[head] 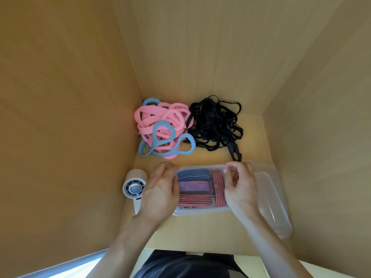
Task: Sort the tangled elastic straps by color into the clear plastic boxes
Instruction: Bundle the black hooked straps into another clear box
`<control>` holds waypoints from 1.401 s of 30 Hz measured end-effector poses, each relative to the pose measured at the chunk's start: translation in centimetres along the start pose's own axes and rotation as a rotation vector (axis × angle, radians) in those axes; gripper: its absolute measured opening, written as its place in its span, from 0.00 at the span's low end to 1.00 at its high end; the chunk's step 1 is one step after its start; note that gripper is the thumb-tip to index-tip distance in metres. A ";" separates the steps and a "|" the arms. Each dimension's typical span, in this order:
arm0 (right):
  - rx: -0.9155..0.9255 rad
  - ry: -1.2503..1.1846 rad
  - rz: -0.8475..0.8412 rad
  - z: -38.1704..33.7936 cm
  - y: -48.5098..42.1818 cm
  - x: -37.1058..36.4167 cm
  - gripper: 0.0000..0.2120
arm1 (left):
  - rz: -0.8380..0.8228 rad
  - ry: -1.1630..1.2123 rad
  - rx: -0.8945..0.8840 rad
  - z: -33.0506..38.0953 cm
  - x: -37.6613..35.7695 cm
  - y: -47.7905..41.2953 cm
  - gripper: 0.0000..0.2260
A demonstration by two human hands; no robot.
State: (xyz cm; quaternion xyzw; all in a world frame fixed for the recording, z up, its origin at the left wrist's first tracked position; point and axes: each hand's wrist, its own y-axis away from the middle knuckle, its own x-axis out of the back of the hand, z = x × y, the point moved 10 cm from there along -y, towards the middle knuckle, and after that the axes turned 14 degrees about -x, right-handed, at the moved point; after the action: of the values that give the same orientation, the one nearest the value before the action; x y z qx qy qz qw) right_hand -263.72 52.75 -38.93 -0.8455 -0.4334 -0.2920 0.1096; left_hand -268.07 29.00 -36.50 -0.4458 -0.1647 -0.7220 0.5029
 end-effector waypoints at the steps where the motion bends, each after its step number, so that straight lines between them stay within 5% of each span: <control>1: 0.003 0.004 0.004 0.1 0.0 -0.1 0.06 | -0.036 -0.014 -0.009 0.4 -0.5 0.0 0.16; 6: -0.001 -0.013 -0.019 -0.1 -0.1 -0.1 0.10 | -0.252 -0.124 0.007 2.3 -4.0 0.7 0.37; 14: -0.045 0.030 -0.070 0.0 -0.7 -0.4 0.08 | -0.224 -0.164 -0.063 2.0 -4.6 0.1 0.34; 18: 0.073 0.087 -0.062 -1.1 0.2 -0.5 0.15 | -0.263 -0.219 -0.111 2.2 -4.9 -0.1 0.36; 22: 0.287 0.242 -0.151 -2.6 1.0 -1.7 0.24 | -0.339 -0.273 -0.152 2.2 -5.6 0.0 0.41; 31: 0.252 0.330 -0.439 -1.7 1.3 -3.9 0.24 | -0.317 -0.281 -0.160 2.7 -5.3 0.0 0.41; 37: 0.359 0.728 -0.338 -2.5 2.0 -4.6 0.32 | -0.303 -0.328 -0.188 2.9 -5.4 0.0 0.41; 42: 0.347 0.700 -0.407 -2.3 1.9 -5.0 0.32 | -0.316 -0.310 -0.195 2.8 -5.8 0.0 0.41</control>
State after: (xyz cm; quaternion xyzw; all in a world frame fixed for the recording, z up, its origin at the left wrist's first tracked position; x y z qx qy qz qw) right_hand -265.37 47.22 -39.91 -0.5620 -0.5705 -0.4994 0.3306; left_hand -266.21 34.27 -39.61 -0.5665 -0.2373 -0.7270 0.3071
